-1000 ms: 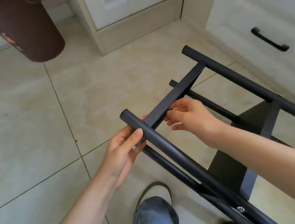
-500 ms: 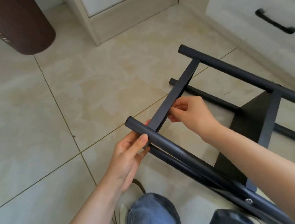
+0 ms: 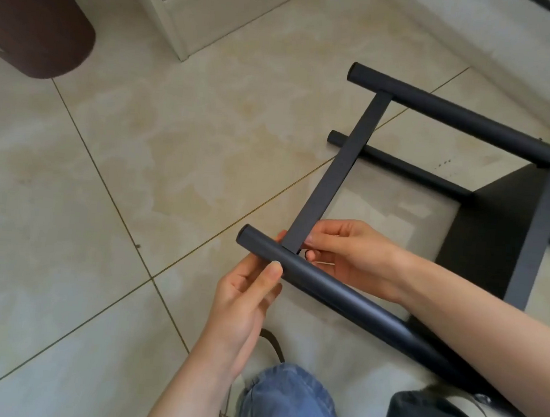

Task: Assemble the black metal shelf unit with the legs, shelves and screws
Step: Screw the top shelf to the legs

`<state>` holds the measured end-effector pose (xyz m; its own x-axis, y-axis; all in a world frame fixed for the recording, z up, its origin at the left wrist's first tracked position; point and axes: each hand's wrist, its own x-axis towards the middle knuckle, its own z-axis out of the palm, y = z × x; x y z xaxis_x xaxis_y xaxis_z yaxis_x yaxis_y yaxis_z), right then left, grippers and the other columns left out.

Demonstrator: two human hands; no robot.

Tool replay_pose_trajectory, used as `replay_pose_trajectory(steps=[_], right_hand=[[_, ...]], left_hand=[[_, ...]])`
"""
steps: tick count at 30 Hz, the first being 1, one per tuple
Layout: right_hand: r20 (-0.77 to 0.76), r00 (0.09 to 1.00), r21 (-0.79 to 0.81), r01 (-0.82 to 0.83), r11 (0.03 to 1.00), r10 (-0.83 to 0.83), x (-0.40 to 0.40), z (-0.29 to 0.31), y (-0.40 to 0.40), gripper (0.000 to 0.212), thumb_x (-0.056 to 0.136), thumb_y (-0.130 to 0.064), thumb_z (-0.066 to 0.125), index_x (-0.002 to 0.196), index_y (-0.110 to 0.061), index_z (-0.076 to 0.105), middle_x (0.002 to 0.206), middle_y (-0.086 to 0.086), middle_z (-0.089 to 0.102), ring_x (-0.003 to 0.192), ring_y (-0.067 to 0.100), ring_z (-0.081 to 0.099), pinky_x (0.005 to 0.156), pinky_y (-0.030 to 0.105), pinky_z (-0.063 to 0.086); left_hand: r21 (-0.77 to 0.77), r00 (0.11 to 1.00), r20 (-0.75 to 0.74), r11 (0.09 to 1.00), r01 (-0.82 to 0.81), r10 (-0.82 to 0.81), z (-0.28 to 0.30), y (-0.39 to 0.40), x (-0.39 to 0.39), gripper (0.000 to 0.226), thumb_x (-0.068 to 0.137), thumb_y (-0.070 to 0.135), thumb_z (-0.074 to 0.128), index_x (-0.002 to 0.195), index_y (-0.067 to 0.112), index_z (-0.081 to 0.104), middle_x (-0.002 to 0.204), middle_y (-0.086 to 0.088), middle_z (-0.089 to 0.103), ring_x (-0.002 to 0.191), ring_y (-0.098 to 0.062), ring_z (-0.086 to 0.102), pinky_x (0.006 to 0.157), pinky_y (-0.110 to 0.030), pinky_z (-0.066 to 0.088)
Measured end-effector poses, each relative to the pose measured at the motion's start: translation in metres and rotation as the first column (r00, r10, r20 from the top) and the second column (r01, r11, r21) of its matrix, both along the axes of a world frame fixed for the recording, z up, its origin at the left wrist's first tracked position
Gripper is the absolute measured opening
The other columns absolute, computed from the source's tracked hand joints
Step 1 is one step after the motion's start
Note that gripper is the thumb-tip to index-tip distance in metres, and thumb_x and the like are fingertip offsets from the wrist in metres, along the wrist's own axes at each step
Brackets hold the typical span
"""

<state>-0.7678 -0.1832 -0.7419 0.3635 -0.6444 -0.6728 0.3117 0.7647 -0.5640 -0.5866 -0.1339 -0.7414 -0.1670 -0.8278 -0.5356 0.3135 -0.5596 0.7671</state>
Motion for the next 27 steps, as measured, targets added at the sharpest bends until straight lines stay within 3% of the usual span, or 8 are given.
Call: replay_pose_trajectory(steps=[4, 7, 11, 14, 18, 22, 25, 27], right_hand=[[0.003, 1.000, 0.002, 0.026, 1.000, -0.026, 0.007, 0.002, 0.005, 0.017, 0.092, -0.001, 0.059, 0.083, -0.004, 0.073, 0.082, 0.009, 0.071, 0.064, 0.012, 0.059, 0.065, 0.021, 0.056], [-0.018, 0.997, -0.004, 0.081, 0.997, -0.081, 0.012, 0.002, 0.008, 0.018, 0.093, 0.001, 0.059, 0.080, -0.004, 0.070, 0.080, 0.009, 0.070, 0.060, 0.012, 0.058, 0.061, 0.019, 0.055], [-0.052, 0.993, -0.040, 0.100, 0.994, -0.102, 0.012, 0.001, 0.007, 0.017, 0.091, 0.004, 0.060, 0.079, -0.004, 0.069, 0.070, 0.005, 0.069, 0.056, 0.009, 0.058, 0.059, 0.018, 0.054], [-0.058, 0.994, -0.030, 0.086, 0.996, -0.088, 0.013, -0.002, 0.007, 0.015, 0.091, 0.003, 0.061, 0.079, -0.005, 0.069, 0.064, 0.001, 0.068, 0.056, 0.009, 0.058, 0.058, 0.017, 0.054], [-0.260, 0.966, -0.134, -0.044, 0.990, 0.007, 0.013, -0.005, 0.008, 0.022, 0.089, -0.002, 0.066, 0.070, -0.013, 0.070, 0.057, -0.006, 0.067, 0.051, 0.003, 0.058, 0.053, 0.015, 0.048], [-0.422, 0.906, -0.271, -0.169, 0.948, 0.040, 0.014, -0.001, 0.007, 0.025, 0.089, -0.005, 0.067, 0.068, -0.020, 0.070, 0.058, -0.011, 0.067, 0.053, 0.000, 0.058, 0.056, 0.014, 0.049], [-0.384, 0.923, -0.248, -0.141, 0.959, 0.036, 0.013, -0.003, 0.008, 0.024, 0.089, -0.004, 0.067, 0.069, -0.018, 0.070, 0.059, -0.009, 0.067, 0.054, 0.002, 0.058, 0.058, 0.014, 0.050], [-0.275, 0.961, -0.203, -0.056, 0.978, -0.001, 0.013, -0.005, 0.008, 0.023, 0.089, -0.001, 0.065, 0.071, -0.014, 0.069, 0.059, -0.007, 0.067, 0.053, 0.004, 0.058, 0.057, 0.015, 0.052]], left_hand=[[0.012, 0.999, 0.051, 1.000, -0.017, 0.017, 0.000, 0.004, 0.002, 0.034, 0.080, 0.027, 0.066, 0.112, 0.022, 0.074, 0.120, 0.001, 0.073, 0.114, -0.012, 0.067, 0.117, -0.053, 0.035], [0.011, 0.998, 0.063, 1.000, -0.027, 0.026, -0.001, 0.005, 0.001, 0.027, 0.080, 0.029, 0.069, 0.105, 0.030, 0.080, 0.121, 0.001, 0.073, 0.116, -0.012, 0.066, 0.117, -0.050, 0.035], [-0.018, 0.997, 0.070, 0.999, -0.039, 0.041, -0.003, 0.003, -0.003, 0.033, 0.084, 0.022, 0.061, 0.115, 0.017, 0.071, 0.116, -0.001, 0.074, 0.113, -0.012, 0.067, 0.116, -0.045, 0.038], [-0.039, 0.999, 0.039, 0.999, -0.009, 0.010, -0.007, 0.000, -0.001, 0.037, 0.084, 0.030, 0.078, 0.117, 0.015, 0.070, 0.117, -0.002, 0.074, 0.114, -0.012, 0.067, 0.108, -0.034, 0.046], [-0.035, 1.000, 0.016, 0.999, -0.012, 0.013, -0.011, 0.000, 0.001, 0.046, 0.074, 0.035, 0.084, 0.115, 0.016, 0.073, 0.119, -0.006, 0.074, 0.115, -0.016, 0.067, 0.100, -0.028, 0.051], [-0.061, 0.999, 0.025, 0.998, 0.024, -0.022, -0.011, -0.001, -0.001, 0.080, 0.061, 0.054, 0.090, 0.126, 0.014, 0.065, 0.123, -0.005, 0.072, 0.119, -0.014, 0.065, 0.099, -0.023, 0.050], [-0.055, 0.999, 0.034, 0.998, 0.033, -0.031, -0.011, -0.001, -0.002, 0.088, 0.061, 0.060, 0.088, 0.128, 0.009, 0.060, 0.125, -0.006, 0.071, 0.121, -0.015, 0.064, 0.099, -0.022, 0.050], [-0.062, 0.998, 0.052, 0.997, 0.042, -0.039, -0.011, -0.002, -0.002, 0.086, 0.061, 0.061, 0.088, 0.125, 0.009, 0.062, 0.123, -0.005, 0.072, 0.120, -0.015, 0.065, 0.098, -0.021, 0.050]])
